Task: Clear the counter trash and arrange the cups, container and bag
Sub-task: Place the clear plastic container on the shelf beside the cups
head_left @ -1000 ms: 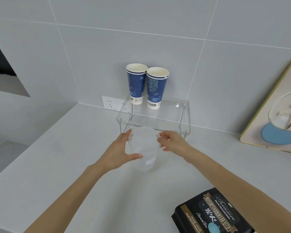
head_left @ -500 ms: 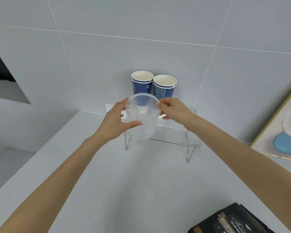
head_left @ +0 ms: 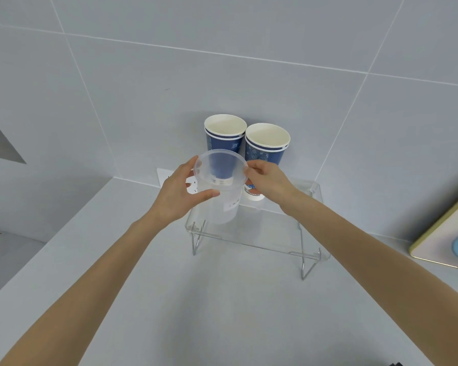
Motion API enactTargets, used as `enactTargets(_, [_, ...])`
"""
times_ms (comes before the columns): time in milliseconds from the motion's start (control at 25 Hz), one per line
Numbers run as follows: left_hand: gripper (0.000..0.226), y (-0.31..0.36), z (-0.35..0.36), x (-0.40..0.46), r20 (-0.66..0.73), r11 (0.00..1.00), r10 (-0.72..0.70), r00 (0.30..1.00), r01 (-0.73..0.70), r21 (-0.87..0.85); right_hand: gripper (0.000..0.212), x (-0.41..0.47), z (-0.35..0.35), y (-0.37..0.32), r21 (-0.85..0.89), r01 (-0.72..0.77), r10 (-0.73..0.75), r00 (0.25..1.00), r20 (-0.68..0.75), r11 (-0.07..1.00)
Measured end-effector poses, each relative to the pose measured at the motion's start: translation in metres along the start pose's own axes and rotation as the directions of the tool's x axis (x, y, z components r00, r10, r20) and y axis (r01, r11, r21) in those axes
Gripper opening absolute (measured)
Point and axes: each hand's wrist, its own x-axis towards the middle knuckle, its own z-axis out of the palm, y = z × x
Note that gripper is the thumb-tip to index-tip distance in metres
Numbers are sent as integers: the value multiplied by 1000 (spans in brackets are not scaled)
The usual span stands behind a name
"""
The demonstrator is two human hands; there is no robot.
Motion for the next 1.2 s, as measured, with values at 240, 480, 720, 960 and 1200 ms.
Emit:
enactTargets(240, [77, -8, 6, 12, -30, 1000, -29, 999, 29, -13, 30, 11, 3, 7, 7, 3, -3, 999, -43, 1000])
enactTargets(480, [75, -10, 6, 13, -33, 1000, -13, 999, 12, -19, 31, 12, 3, 8, -29, 5, -6, 999, -52, 1000])
enactTargets(720, [76, -9, 6, 12, -25, 999, -5, 1000, 4, -36, 33, 13, 4, 10, -36, -7, 6, 999, -41, 999])
enactTargets(960, [82, -8, 8, 11, 12, 999, -38, 999, 38, -2, 34, 11, 3, 12, -23, -24, 23, 1000, -17, 999])
enactTargets(1200, [85, -2, 1, -3, 42, 999, -35, 999, 35, 13, 31, -7, 1, 10, -66, -16, 17, 1000, 25, 998])
